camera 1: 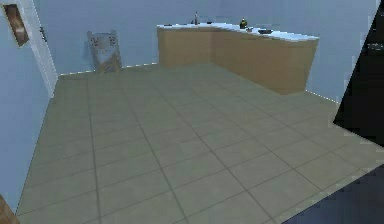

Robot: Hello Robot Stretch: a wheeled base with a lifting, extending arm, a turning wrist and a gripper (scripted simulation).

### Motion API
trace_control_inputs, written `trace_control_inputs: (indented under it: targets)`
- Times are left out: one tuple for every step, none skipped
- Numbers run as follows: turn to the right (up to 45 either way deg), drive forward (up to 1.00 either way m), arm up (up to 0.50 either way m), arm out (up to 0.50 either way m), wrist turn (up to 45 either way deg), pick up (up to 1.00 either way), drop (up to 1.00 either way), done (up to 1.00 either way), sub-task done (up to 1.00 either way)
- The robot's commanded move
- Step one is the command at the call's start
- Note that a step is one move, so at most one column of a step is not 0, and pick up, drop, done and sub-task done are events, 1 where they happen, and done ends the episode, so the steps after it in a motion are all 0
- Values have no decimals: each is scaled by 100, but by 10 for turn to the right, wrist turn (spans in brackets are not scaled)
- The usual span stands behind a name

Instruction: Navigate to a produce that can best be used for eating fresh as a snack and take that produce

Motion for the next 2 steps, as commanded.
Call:
trace_control_inputs:
  targets:
    - [0, 0, -26, 0, 0, 0, 0, 0, 0]
    - [0, 0, 0, 0, 0, 100, 0, 0, 0]
